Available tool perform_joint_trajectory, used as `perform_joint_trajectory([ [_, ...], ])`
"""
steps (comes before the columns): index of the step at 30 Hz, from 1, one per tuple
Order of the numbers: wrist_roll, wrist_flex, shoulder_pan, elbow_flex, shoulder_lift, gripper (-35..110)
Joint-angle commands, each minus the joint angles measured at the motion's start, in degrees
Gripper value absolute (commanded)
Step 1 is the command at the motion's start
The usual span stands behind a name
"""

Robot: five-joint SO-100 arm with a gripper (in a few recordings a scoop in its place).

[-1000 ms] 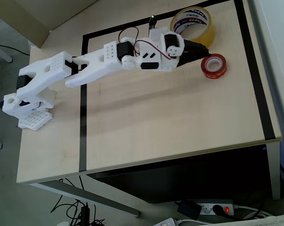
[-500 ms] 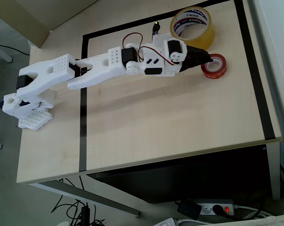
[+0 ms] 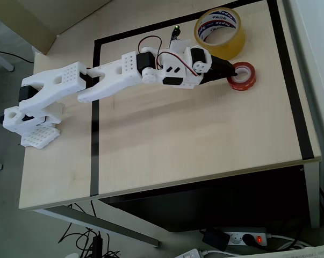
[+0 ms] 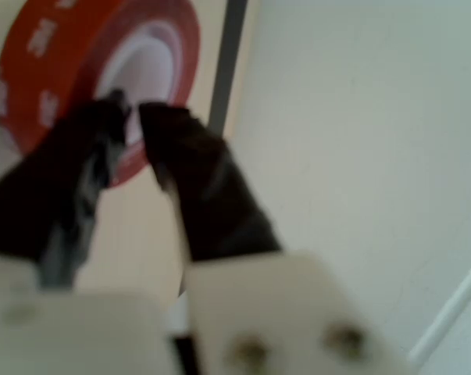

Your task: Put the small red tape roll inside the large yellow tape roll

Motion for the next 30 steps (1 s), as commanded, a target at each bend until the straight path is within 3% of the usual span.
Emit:
perform_joint_trajectory([
  [1,0.79,6.15,-0.44,-4.48,7.47,0],
  [18,2.99,36.12,-0.97,-17.05,13.71,0],
  [30,4.83,47.2,-1.85,-17.75,22.5,0],
])
